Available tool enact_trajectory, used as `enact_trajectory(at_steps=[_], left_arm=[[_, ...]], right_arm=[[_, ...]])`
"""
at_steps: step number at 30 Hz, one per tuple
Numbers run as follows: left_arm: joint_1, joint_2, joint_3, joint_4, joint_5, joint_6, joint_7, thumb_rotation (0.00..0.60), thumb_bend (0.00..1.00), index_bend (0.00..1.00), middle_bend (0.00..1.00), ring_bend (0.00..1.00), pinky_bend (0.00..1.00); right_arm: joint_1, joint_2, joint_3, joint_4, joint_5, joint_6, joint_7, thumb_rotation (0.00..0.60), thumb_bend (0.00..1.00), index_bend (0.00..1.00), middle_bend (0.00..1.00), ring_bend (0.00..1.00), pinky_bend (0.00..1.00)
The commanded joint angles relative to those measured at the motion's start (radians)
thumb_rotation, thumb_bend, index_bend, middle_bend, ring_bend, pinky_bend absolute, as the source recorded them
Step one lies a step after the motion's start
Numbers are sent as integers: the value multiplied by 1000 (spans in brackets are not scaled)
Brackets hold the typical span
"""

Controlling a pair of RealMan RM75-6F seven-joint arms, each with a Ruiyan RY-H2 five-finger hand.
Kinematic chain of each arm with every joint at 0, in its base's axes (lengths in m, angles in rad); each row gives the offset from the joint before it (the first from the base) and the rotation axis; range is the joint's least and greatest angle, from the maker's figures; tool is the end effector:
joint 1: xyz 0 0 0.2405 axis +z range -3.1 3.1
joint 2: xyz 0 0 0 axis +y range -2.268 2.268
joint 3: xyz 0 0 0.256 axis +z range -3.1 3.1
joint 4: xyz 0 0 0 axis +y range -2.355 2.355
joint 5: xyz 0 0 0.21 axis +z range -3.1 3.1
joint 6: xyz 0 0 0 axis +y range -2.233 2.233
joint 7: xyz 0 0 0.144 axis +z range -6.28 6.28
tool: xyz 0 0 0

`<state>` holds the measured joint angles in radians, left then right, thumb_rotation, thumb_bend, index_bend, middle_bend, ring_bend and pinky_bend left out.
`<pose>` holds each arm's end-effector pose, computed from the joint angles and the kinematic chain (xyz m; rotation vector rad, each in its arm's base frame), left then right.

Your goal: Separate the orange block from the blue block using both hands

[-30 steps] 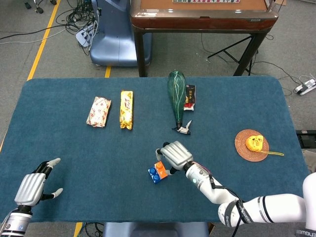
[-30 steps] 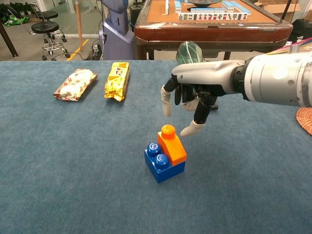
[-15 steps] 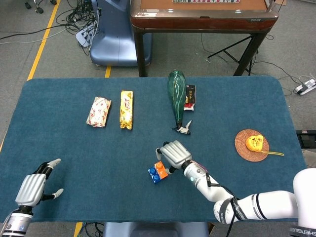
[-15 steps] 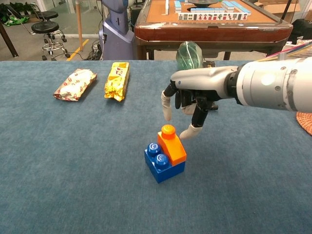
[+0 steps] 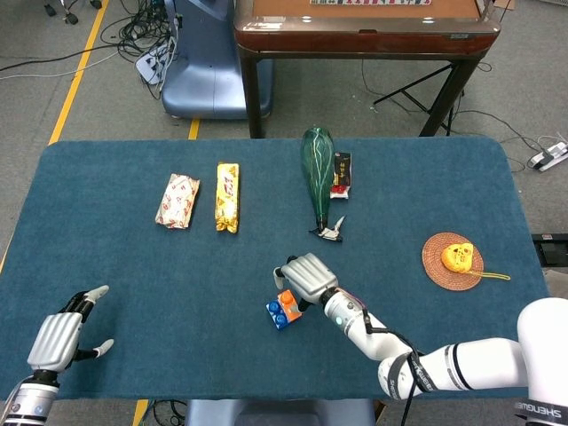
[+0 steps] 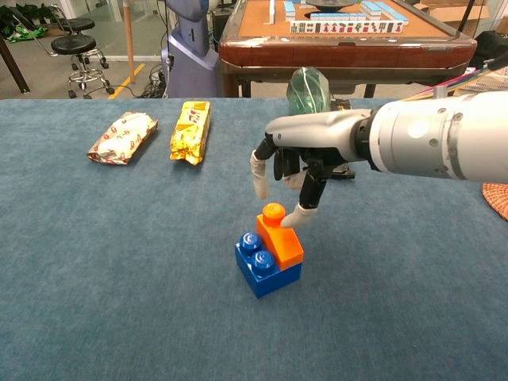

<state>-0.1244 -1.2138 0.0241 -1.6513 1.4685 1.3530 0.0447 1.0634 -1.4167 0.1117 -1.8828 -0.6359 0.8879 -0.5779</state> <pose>-0.3015 0.1728 0.0988 -1.4873 -1.1138 -0.8542 -0.0541 -0.3051 -0.0222 2.1773 -1.0842 0.7630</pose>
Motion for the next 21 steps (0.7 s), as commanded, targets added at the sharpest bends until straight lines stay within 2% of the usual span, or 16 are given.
enact_trajectory(at_steps=[1, 21], left_arm=[[1, -2, 1, 2, 0, 0, -1, 600, 201, 155, 192, 141, 354], [7, -8, 7, 18, 0, -2, -13, 600, 201, 155, 192, 141, 353]], right_arm=[[6, 0, -4, 3, 6, -4, 2, 600, 183, 462, 1000, 1000, 1000], [48, -19, -22, 21, 42, -12, 16, 600, 212, 479, 1000, 1000, 1000]])
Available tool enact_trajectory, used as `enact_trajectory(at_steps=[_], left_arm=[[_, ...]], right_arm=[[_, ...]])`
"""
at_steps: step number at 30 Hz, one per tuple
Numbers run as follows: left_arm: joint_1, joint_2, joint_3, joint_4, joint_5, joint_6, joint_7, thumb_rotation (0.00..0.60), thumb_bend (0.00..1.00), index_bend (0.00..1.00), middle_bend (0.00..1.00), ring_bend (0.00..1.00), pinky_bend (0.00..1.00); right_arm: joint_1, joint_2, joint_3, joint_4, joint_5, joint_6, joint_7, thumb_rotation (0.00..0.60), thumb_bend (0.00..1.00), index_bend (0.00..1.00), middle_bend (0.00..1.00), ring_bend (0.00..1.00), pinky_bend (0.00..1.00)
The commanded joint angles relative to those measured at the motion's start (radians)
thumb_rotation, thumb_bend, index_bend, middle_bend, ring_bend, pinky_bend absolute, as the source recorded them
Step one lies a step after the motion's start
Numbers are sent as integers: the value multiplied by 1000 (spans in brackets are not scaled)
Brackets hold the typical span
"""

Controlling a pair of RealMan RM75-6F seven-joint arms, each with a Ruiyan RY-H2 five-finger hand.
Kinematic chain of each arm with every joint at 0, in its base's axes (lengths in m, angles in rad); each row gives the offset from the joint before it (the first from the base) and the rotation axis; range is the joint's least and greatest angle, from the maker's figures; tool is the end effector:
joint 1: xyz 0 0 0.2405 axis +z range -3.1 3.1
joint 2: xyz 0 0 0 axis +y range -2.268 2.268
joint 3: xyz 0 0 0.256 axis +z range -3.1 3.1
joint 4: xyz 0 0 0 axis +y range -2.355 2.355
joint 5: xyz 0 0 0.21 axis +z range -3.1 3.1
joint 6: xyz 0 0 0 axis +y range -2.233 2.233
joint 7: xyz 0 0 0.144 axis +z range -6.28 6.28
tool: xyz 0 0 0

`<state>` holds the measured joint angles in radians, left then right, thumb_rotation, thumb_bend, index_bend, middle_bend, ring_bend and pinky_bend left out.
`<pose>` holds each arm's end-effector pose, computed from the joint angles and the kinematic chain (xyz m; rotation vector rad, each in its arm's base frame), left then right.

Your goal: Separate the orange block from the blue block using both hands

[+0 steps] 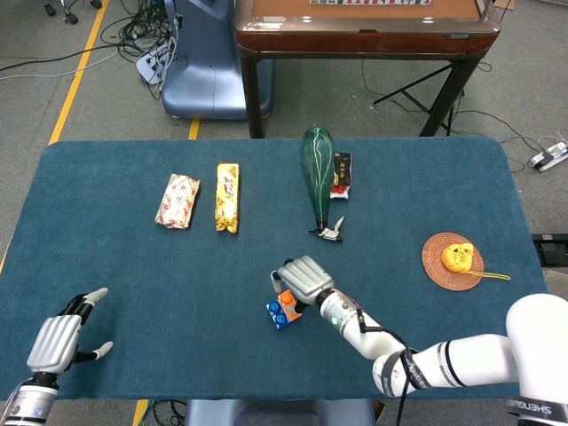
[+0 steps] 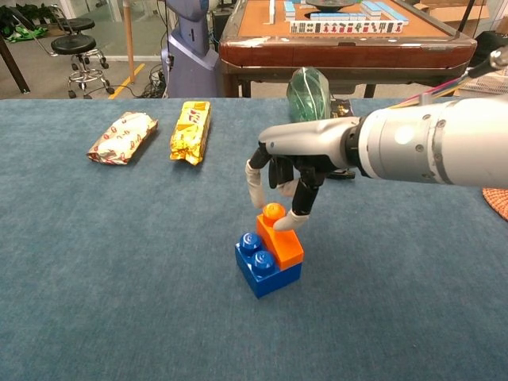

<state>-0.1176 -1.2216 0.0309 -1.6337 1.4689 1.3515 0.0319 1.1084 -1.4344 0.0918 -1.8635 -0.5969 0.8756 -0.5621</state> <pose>-0.3061 0.1694 0.0967 -1.4843 -1.1263 -0.8452 -0.0507 -0.3054 -0.0305 2.1990 -1.1027 0.7342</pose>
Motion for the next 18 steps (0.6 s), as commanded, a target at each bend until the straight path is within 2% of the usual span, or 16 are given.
enact_trajectory(at_steps=[1, 18], left_arm=[[1, -1, 0, 1, 0, 0, -1, 600, 201, 155, 192, 141, 353], [0, -10, 3, 12, 2, -6, -4, 600, 201, 155, 192, 141, 354]], right_arm=[[4, -2, -2, 3, 5, 0, 0, 600, 212, 479, 1000, 1000, 1000], [16, -9, -18, 10, 21, 12, 6, 600, 291, 554, 1000, 1000, 1000]])
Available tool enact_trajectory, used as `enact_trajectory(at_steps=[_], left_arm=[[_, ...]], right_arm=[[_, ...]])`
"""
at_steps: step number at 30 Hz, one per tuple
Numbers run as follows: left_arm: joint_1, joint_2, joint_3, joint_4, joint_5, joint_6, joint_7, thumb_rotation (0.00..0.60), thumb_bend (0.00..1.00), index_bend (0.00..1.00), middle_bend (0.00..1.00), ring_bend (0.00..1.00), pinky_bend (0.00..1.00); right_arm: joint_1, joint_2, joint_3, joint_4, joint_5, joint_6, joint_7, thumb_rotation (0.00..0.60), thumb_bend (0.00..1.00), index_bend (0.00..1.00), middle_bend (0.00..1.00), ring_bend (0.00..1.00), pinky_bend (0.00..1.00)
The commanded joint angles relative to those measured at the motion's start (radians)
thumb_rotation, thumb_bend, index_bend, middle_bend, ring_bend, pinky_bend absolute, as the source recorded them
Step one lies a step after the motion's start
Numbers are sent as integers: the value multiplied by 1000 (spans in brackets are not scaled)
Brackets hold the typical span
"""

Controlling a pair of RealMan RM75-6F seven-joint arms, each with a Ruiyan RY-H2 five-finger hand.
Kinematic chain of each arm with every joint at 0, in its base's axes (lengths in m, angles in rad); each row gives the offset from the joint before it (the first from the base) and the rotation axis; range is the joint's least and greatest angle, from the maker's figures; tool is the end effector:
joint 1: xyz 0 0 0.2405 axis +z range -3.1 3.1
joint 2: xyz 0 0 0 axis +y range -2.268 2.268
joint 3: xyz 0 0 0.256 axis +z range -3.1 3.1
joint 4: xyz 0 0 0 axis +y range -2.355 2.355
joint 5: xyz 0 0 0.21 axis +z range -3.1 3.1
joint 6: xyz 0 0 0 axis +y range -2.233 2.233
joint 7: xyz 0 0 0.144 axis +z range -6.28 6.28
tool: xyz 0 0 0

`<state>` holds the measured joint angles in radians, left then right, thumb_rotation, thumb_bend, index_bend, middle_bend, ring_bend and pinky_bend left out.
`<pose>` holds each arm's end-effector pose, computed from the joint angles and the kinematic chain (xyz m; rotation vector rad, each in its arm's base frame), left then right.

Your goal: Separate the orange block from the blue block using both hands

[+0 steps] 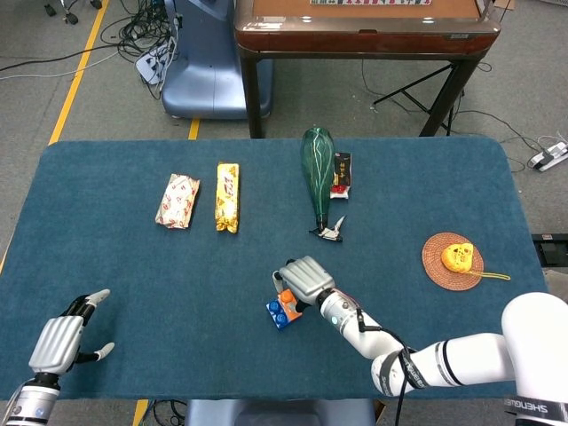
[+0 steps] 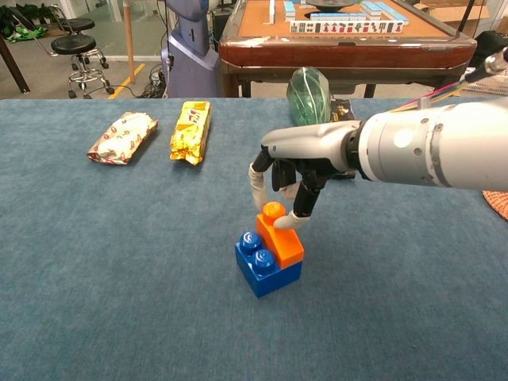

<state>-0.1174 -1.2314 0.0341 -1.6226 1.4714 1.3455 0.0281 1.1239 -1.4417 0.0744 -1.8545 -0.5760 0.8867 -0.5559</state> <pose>-0.3074 0.1685 0.0931 -1.4906 -1.1337 -0.8420 -0.0536 -0.3062 -0.0330 2.1902 -1.1105 0.7137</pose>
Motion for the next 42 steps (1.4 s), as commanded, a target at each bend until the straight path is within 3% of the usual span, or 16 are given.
enact_trajectory(at_steps=[1, 8, 22, 27, 34, 39, 42], left_arm=[[0, -1, 0, 1, -1, -1, -1, 600, 201, 155, 192, 141, 354], [-2, 0, -3, 0, -2, -3, -5, 600, 201, 155, 192, 141, 354], [-50, -13, -43, -63, -2, -29, 25, 600, 201, 161, 192, 143, 354], [-87, -31, -73, -106, -6, -46, 64, 600, 201, 166, 195, 188, 413], [-145, -67, -123, -174, -41, -78, 168, 600, 201, 167, 244, 415, 599], [-190, -97, -166, -238, -109, -112, 227, 600, 171, 176, 452, 610, 832], [-220, -115, -192, -274, -157, -133, 266, 600, 169, 176, 540, 680, 886]], right_arm=[[1, -3, -1, 2, -1, 2, 1, 600, 294, 567, 1000, 1000, 1000], [-14, 10, 6, -15, -27, 19, 26, 600, 315, 651, 1000, 1000, 1000], [-72, 112, 48, -91, -94, 68, 109, 600, 320, 658, 1000, 1000, 1000], [-83, 152, 79, -107, -112, 71, 142, 600, 329, 663, 1000, 1000, 1000], [-90, 196, 132, -132, -96, 86, 182, 600, 339, 673, 1000, 1000, 1000], [-95, 207, 173, -133, -81, 101, 218, 600, 351, 673, 1000, 1000, 1000], [-97, 199, 191, -126, -74, 118, 232, 600, 357, 673, 1000, 1000, 1000]])
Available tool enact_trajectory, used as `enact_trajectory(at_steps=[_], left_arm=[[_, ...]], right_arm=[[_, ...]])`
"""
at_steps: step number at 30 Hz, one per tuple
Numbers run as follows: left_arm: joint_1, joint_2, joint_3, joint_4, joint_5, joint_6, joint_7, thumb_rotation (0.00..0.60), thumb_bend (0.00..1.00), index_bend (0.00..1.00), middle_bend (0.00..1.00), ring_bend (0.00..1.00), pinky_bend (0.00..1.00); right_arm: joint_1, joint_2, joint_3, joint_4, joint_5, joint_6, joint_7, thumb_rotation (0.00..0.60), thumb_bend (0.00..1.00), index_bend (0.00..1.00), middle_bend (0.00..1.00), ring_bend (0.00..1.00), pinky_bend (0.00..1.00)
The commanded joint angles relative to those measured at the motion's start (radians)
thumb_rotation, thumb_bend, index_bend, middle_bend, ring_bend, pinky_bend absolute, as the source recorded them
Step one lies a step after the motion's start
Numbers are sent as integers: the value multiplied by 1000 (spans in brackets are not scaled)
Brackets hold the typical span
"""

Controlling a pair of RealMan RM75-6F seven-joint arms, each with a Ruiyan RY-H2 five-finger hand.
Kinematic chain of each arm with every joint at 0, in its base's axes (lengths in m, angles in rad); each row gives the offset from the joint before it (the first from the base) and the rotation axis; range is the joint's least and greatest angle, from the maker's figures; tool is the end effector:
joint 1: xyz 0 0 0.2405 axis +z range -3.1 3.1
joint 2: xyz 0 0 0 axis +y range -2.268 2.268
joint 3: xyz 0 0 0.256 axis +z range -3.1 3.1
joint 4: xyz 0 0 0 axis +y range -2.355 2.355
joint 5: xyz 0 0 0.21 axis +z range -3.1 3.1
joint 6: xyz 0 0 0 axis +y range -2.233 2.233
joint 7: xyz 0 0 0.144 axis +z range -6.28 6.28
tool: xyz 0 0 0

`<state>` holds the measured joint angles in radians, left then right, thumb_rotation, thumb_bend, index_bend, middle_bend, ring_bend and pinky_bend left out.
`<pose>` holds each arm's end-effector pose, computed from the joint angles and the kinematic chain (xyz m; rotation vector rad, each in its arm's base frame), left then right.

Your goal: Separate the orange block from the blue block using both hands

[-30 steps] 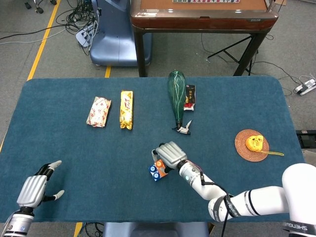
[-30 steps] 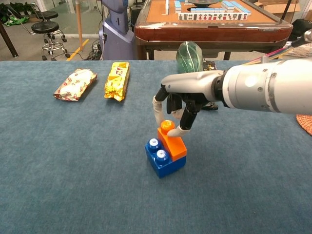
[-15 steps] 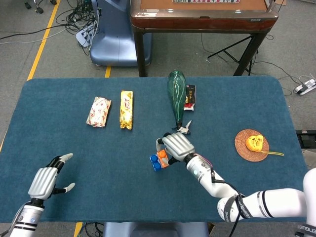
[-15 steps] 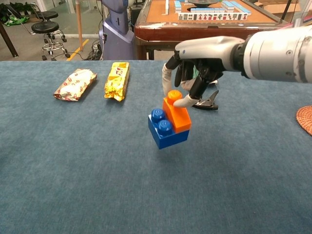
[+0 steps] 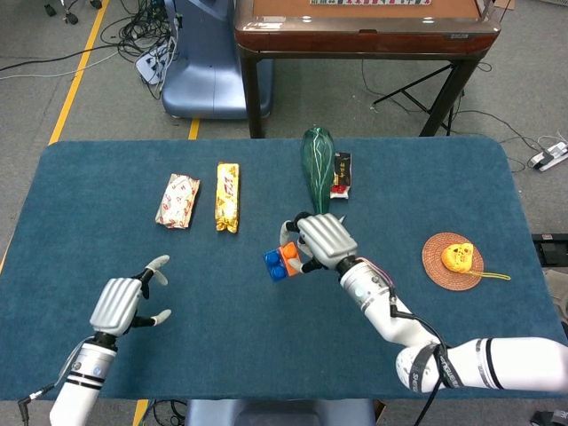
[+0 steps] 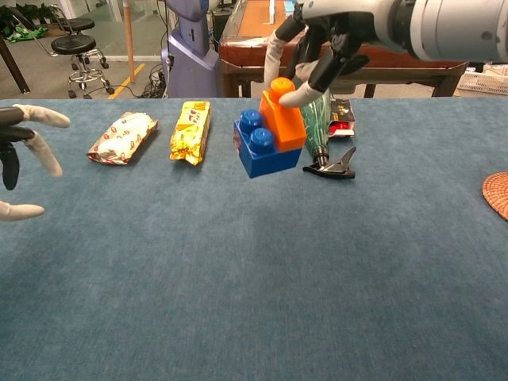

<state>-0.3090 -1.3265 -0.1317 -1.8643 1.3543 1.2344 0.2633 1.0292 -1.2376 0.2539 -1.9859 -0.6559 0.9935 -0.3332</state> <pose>-0.1976 0.2364 0.0628 -1.5739 -1.1167 -1.0700 -0.0307 -0.3367 0.0554 1.8772 -1.2299 1.0940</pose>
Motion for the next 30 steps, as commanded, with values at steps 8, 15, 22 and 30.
enact_trajectory(at_steps=[8, 15, 22, 30], left_arm=[[-121, -71, -101, -117, -219, -98, 69, 600, 59, 148, 841, 895, 999], [-211, -147, -148, -149, -371, -107, 133, 600, 22, 77, 960, 986, 1000], [-261, -262, -194, -148, -460, -10, 171, 600, 0, 31, 987, 1000, 1000], [-300, -373, -227, -112, -495, 109, 219, 600, 0, 61, 996, 1000, 1000]], right_arm=[[-6, -28, 36, 29, -1, 23, 35, 600, 352, 673, 1000, 1000, 1000], [-13, -40, 59, 30, -10, 36, 59, 600, 353, 673, 1000, 1000, 1000], [-21, -51, 66, 30, -26, 44, 69, 600, 353, 673, 1000, 1000, 1000], [-27, -62, 71, 30, -44, 33, 86, 600, 353, 673, 1000, 1000, 1000]])
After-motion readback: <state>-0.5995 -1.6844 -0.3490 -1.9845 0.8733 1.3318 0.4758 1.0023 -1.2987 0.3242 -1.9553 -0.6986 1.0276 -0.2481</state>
